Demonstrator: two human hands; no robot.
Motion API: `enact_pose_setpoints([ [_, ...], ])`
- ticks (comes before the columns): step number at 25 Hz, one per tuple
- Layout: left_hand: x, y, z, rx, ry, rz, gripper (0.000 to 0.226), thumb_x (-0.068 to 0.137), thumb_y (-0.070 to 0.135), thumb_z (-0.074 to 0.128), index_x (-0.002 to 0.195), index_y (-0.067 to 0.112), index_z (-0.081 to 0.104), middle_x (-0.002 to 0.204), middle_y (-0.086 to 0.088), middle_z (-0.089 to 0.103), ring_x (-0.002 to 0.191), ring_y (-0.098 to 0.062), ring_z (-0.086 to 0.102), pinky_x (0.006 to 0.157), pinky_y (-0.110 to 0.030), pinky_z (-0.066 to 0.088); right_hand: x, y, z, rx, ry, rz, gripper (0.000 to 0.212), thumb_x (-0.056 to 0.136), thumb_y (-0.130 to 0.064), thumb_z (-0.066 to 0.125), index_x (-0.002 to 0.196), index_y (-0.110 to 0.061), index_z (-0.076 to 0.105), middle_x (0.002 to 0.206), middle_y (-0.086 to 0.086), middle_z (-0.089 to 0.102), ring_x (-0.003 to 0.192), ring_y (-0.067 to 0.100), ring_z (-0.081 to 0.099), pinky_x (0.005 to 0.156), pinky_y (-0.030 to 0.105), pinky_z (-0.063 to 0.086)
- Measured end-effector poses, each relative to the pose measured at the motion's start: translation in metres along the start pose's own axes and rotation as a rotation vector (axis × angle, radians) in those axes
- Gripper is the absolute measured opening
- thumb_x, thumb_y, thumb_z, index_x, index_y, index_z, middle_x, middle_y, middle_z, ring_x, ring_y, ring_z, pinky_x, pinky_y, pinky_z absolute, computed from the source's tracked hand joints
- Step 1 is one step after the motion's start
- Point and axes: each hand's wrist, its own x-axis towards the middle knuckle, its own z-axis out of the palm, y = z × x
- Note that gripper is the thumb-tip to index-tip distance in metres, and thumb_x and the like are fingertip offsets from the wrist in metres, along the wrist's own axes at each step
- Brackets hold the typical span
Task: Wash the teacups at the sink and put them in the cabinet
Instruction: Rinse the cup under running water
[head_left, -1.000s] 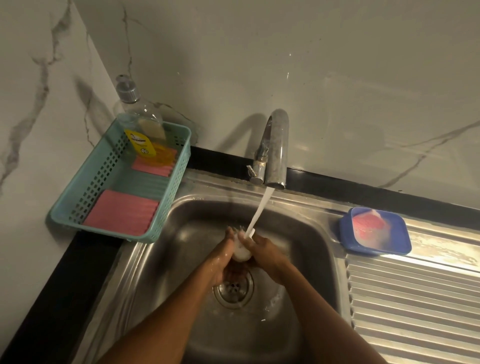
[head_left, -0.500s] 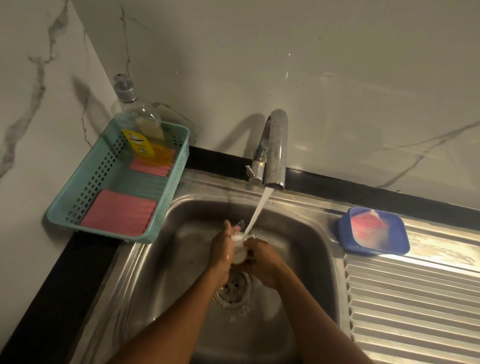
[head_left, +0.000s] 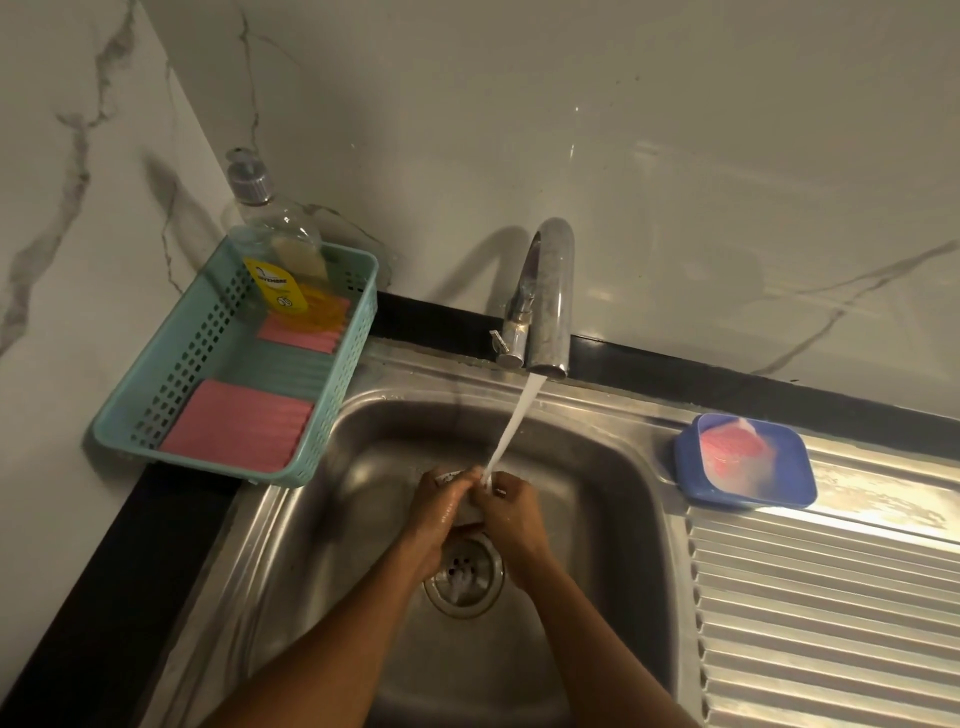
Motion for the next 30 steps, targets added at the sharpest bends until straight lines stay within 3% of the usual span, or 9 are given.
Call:
enact_pose_setpoints([
  [4,-0.001,-0.005,-0.001,-0.146,-0.044,-0.103,0.033,0.097,0.038,0.057,0.109,0.014,0.076,0.103,-0.013,0.076,0.096,-0.029,0.071,0.075,-0.041,0.060,0.007,-0.003,-0.002,-0.082,-0.039,0.037,0.036,0.102,-0.039,0.054,0.097,-0.008,0.070,0.094,0.007,0.074,0.087,0.019,0.071,0.071,0.026,0.058],
  [8,-0.001,0.000,0.008,-0.154,0.004,-0.085,0.036,0.095,0.041,0.054,0.110,0.016,0.075,0.103,-0.013,0.076,0.091,-0.028,0.071,0.073,-0.040,0.061,0.011,-0.012,-0.004,0.089,0.050,0.190,0.022,0.092,-0.027,0.069,0.082,-0.007,0.070,0.087,0.013,0.075,0.083,0.029,0.074,0.074,0.042,0.064],
  [10,0.002,0.004,0.008,-0.113,0.035,-0.029,0.033,0.092,0.036,0.056,0.118,0.025,0.073,0.107,-0.009,0.076,0.097,-0.029,0.071,0.084,-0.045,0.060,0.008,-0.014,-0.011,0.139,0.038,0.205,0.019,0.086,-0.021,0.074,0.095,-0.006,0.067,0.095,0.016,0.073,0.086,0.029,0.074,0.073,0.038,0.063],
  [14,0.000,0.011,0.007,-0.005,0.022,0.081,0.027,0.095,0.017,0.060,0.114,0.027,0.076,0.113,0.001,0.075,0.105,-0.019,0.068,0.083,-0.036,0.059,0.000,-0.013,-0.022,-0.067,-0.278,0.041,0.064,0.075,-0.015,0.083,0.128,-0.020,0.048,0.119,0.004,0.062,0.108,0.022,0.065,0.081,0.026,0.060],
  [16,-0.001,0.011,0.008,-0.042,-0.060,0.089,0.028,0.092,0.031,0.067,0.118,0.025,0.075,0.119,0.003,0.074,0.116,-0.018,0.066,0.101,-0.040,0.053,0.000,-0.012,-0.015,-0.257,-0.182,-0.076,0.063,0.077,-0.019,0.086,0.131,-0.023,0.052,0.112,-0.006,0.063,0.108,0.015,0.065,0.073,0.010,0.050],
  [18,-0.005,0.011,0.006,-0.068,-0.074,0.056,0.034,0.094,0.047,0.064,0.117,0.025,0.074,0.117,0.001,0.075,0.114,-0.019,0.067,0.103,-0.041,0.049,0.004,-0.008,-0.009,-0.344,-0.035,-0.148,0.058,0.075,-0.027,0.088,0.124,-0.025,0.058,0.107,-0.011,0.066,0.103,0.010,0.066,0.070,0.006,0.045],
  [22,-0.006,0.006,-0.012,0.017,-0.039,0.071,0.052,0.102,0.057,0.040,0.142,0.028,0.056,0.147,0.002,0.055,0.133,-0.018,0.051,0.111,-0.039,0.041,0.012,0.012,0.008,-0.384,0.141,-0.139,0.051,0.079,-0.024,0.084,0.119,-0.030,0.053,0.117,-0.008,0.062,0.108,0.013,0.062,0.082,0.026,0.056],
  [27,-0.010,0.003,-0.021,0.043,-0.040,0.086,0.055,0.106,0.051,0.033,0.146,0.018,0.051,0.143,0.005,0.056,0.121,-0.006,0.051,0.100,-0.027,0.041,0.018,0.022,0.027,-0.362,0.231,-0.053,0.049,0.082,-0.029,0.078,0.125,-0.028,0.054,0.120,-0.002,0.063,0.107,0.018,0.064,0.088,0.038,0.059],
  [30,-0.013,0.003,-0.018,0.040,-0.050,0.064,0.043,0.108,0.045,0.032,0.120,0.020,0.064,0.098,0.017,0.072,0.083,0.006,0.066,0.067,-0.014,0.051,0.022,0.020,0.028,-0.310,0.199,-0.002,0.055,0.081,-0.021,0.081,0.128,-0.027,0.052,0.118,-0.006,0.062,0.108,0.016,0.063,0.088,0.030,0.055],
])
